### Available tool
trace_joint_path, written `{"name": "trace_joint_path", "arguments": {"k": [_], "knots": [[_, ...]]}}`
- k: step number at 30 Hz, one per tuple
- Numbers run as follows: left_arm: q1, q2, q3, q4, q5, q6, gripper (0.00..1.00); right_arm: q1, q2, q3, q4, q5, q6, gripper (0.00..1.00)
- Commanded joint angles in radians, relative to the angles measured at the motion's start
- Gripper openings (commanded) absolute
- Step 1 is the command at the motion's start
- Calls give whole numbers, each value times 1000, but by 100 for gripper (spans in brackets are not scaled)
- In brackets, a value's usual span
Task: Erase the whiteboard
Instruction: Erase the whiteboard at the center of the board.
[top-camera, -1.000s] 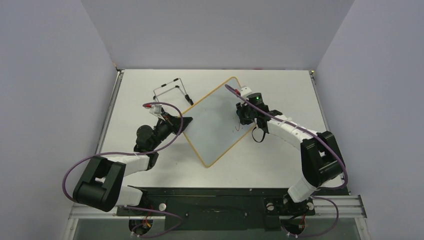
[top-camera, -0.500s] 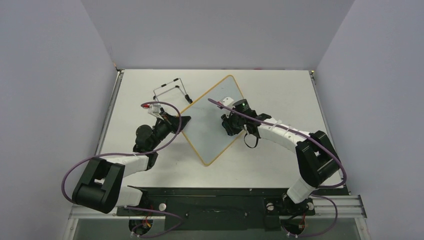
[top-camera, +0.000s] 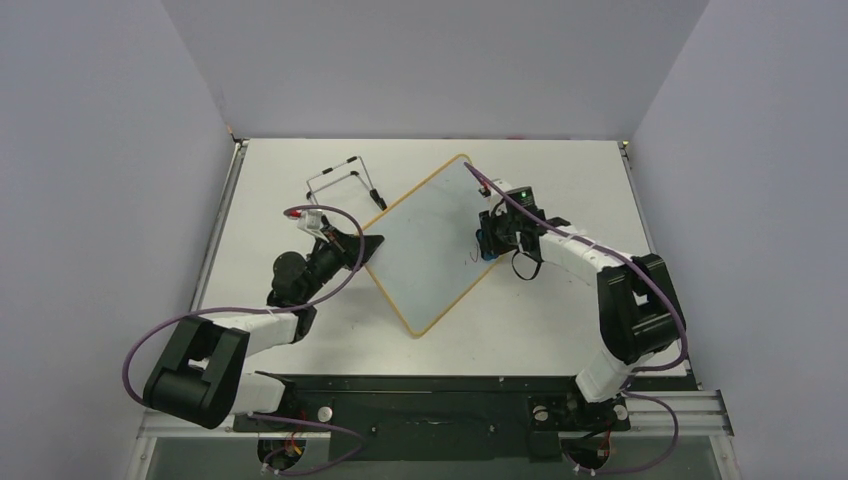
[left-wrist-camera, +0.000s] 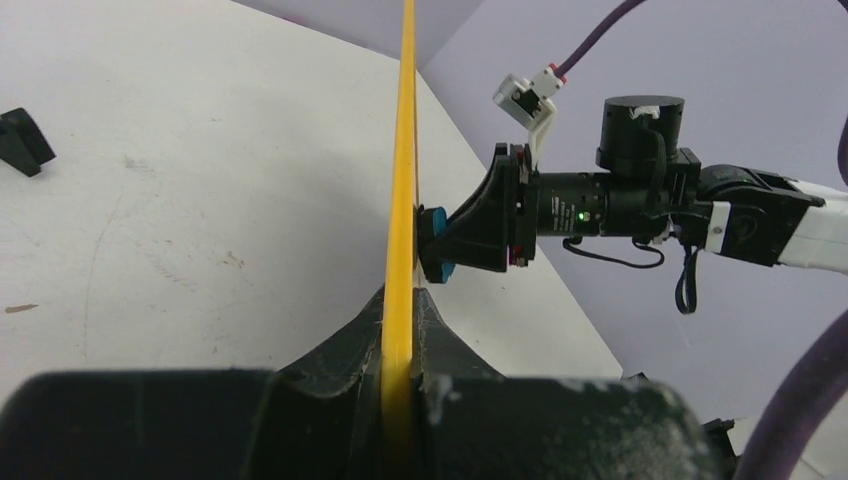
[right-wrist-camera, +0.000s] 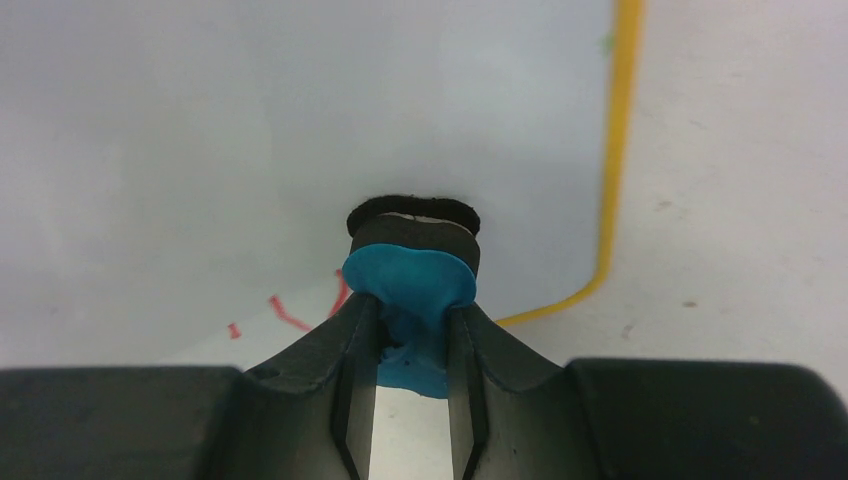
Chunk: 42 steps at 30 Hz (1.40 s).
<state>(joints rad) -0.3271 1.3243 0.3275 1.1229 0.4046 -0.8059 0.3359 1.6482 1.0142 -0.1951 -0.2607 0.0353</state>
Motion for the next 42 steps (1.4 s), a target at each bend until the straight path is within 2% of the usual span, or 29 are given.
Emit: {"name": "trace_joint_path", "arguments": {"k": [1, 5, 8, 10, 13, 17, 26, 31, 34, 39, 42], "knots": [[-11, -31, -5, 126, 0, -34, 0, 125, 51, 29, -25, -147, 33, 0], [-19, -38, -10, 111, -33, -38, 0, 225, 30, 3, 19, -198, 66, 0], [-24, -57, -19, 88, -72, -43, 0, 231, -22, -42, 113, -177, 106, 0], [-27, -67, -29, 79, -102, -45, 0, 184, -56, -86, 192, -123, 168, 0], [-27, -79, -42, 76, -136, -55, 0, 51, -56, -130, 250, -94, 267, 0], [-31, -88, -43, 71, -142, -55, 0, -21, -31, -142, 270, -102, 288, 0], [-46, -96, -41, 61, -147, -51, 0, 146, 0, -92, 219, -215, 245, 0], [-52, -114, -37, 33, -157, -36, 0, 191, -10, -94, 235, -276, 259, 0], [-54, -114, -36, 34, -156, -37, 0, 164, -15, -100, 237, -203, 262, 0], [-53, -126, -39, 30, -155, -35, 0, 32, 38, -92, 202, -8, 319, 0], [-55, -131, -40, 26, -153, -32, 0, -9, 80, -81, 167, 19, 333, 0]]}}
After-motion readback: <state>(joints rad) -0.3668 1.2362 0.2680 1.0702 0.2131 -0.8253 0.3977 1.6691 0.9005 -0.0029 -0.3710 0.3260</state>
